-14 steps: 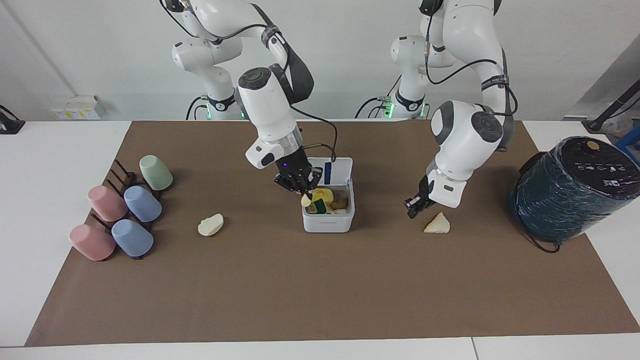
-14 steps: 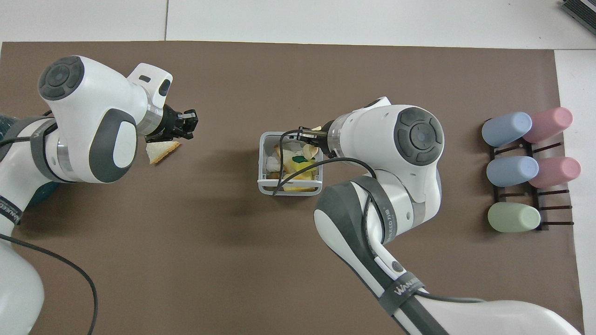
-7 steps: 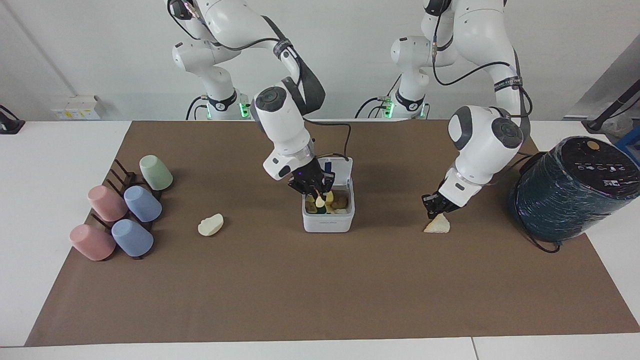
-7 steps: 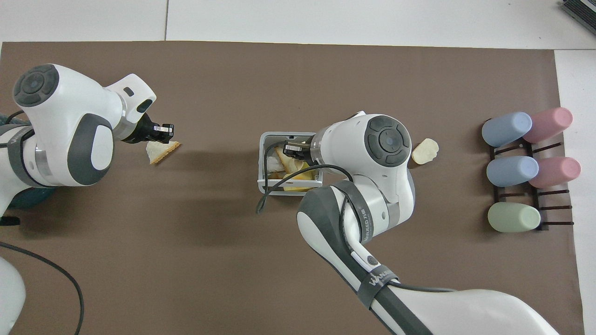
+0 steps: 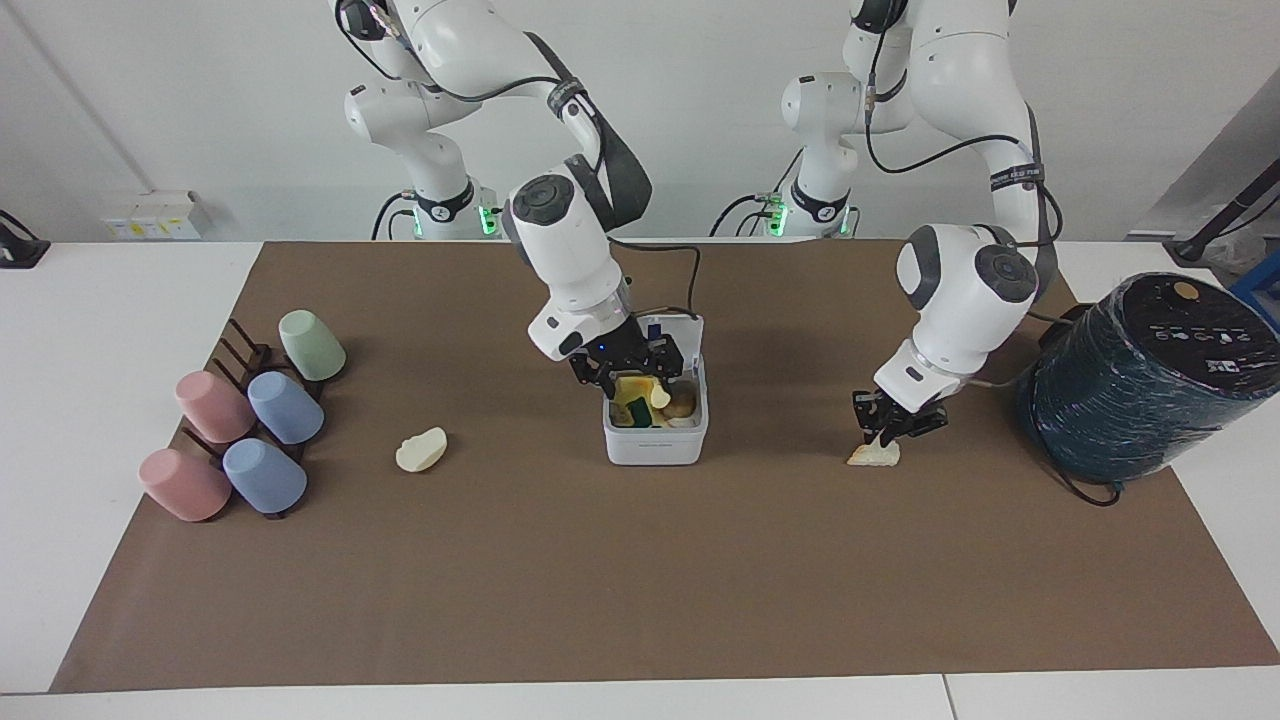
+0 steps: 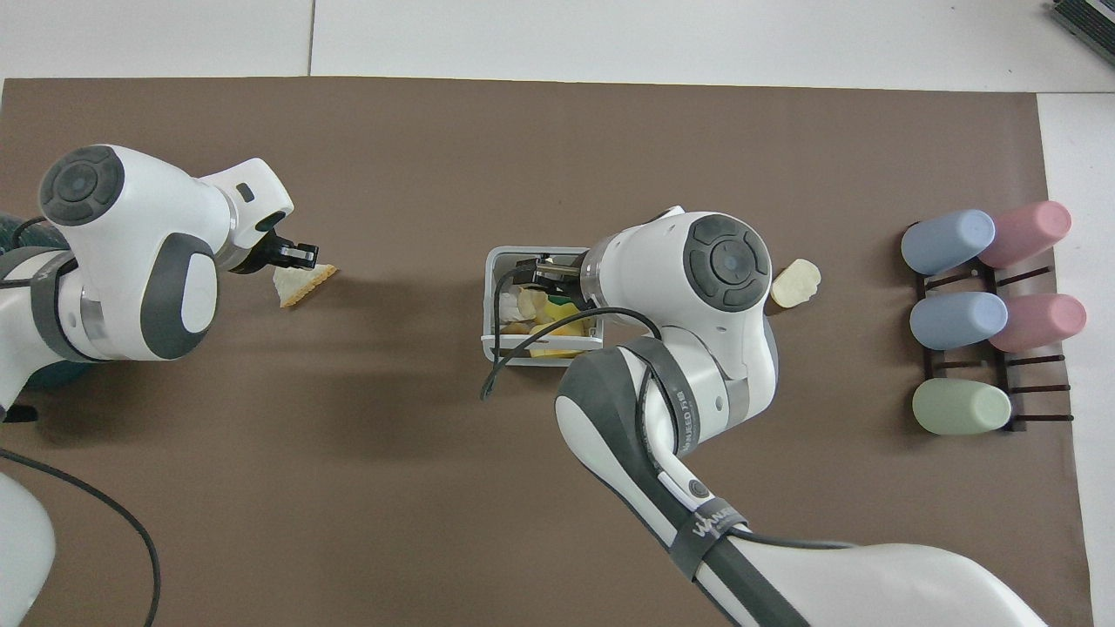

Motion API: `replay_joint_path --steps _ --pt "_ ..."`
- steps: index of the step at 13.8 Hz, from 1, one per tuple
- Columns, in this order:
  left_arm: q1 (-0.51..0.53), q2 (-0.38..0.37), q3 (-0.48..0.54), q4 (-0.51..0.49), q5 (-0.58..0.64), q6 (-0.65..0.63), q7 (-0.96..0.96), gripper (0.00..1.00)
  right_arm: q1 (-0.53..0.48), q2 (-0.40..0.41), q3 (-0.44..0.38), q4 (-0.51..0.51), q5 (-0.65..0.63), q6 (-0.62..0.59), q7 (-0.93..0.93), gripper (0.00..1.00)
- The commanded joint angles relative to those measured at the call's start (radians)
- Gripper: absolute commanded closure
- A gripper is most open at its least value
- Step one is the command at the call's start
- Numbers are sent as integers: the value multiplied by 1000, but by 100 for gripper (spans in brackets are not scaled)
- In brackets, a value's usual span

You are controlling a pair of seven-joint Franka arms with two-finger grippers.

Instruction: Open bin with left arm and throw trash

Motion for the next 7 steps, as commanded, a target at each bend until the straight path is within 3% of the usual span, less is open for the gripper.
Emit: replay_joint_path --steps 1,5,7 --pt "15 21 -5 -21 60 67 19 52 -3 -15 4 1 20 -8 4 0" --pt "15 34 -3 -27 75 72 22 44 -1 -21 4 4 17 -11 6 0" --pt "12 32 -3 -44 103 70 22 38 -18 -61 -7 15 2 -58 0 0"
